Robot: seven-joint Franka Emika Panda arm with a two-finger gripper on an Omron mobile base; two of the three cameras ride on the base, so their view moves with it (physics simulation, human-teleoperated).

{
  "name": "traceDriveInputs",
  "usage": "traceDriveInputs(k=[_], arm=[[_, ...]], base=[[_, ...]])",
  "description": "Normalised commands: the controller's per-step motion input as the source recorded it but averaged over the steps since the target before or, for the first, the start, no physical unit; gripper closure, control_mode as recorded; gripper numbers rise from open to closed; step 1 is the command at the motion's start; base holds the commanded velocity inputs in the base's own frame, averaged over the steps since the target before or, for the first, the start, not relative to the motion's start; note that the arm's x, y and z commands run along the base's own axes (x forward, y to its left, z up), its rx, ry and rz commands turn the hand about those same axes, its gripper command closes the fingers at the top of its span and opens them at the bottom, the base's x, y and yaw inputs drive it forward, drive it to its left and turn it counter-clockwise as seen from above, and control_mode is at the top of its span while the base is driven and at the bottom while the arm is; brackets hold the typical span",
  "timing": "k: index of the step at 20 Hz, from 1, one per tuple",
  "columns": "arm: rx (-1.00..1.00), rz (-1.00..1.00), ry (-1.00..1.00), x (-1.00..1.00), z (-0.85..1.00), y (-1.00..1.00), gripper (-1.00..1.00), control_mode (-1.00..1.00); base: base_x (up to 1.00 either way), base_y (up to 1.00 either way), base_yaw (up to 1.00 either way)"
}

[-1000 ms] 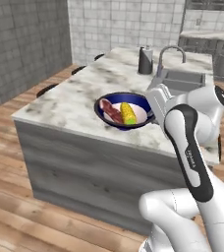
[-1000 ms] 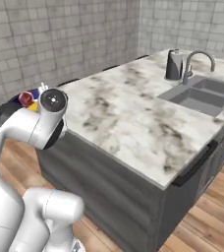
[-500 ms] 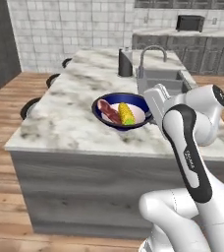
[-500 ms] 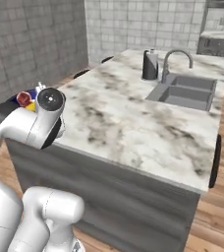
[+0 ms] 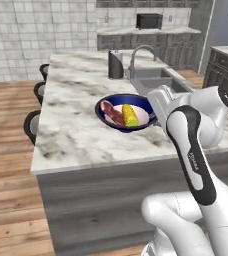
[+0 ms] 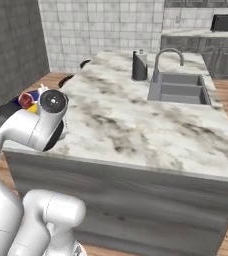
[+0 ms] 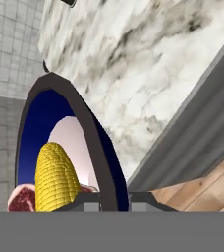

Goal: The microwave is finished heating the steak and corn. Take the bowl containing the food and place it on the dining counter.

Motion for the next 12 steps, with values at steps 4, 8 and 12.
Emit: traceDriveInputs(k=[4,8,12], arm=[[0.0,0.0,0.0,0.0,0.0,0.0,1.0,1.0],[0.0,0.0,0.0,0.0,0.0,0.0,1.0,1.0],[0.0,0.0,0.0,0.44,-0.05,0.0,1.0,-1.0]], base=[[0.49,0.96,-0.24],[0.68,0.48,-0.11],[0.38,0.04,0.0]])
